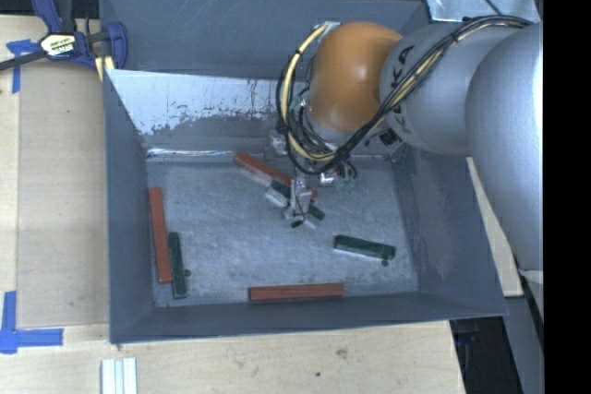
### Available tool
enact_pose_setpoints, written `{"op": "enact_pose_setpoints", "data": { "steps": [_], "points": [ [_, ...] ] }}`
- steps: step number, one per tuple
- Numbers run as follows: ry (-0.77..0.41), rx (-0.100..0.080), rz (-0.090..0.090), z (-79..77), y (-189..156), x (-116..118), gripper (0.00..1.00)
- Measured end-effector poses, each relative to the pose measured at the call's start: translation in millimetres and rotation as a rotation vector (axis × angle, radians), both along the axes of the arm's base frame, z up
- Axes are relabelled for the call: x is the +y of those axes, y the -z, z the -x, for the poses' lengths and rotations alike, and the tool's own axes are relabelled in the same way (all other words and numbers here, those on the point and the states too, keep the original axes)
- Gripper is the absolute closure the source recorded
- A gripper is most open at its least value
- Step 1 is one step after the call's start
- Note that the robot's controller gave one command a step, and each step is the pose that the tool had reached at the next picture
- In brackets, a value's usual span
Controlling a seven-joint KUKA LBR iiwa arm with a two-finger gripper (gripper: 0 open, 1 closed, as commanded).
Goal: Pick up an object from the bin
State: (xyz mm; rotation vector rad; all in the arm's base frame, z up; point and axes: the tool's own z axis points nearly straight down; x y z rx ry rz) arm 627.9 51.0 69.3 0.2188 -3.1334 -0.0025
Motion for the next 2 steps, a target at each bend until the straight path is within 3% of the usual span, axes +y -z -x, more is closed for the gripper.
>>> {"op": "enact_pose_setpoints", "data": {
  "steps": [1,2],
  "points": [
    [0.0,-0.005,0.0,-1.2,-1.8,0.4,1.0],
    [0.001,0.0,0.001,0.2,-0.7,-0.1,0.0]
  ]
}}
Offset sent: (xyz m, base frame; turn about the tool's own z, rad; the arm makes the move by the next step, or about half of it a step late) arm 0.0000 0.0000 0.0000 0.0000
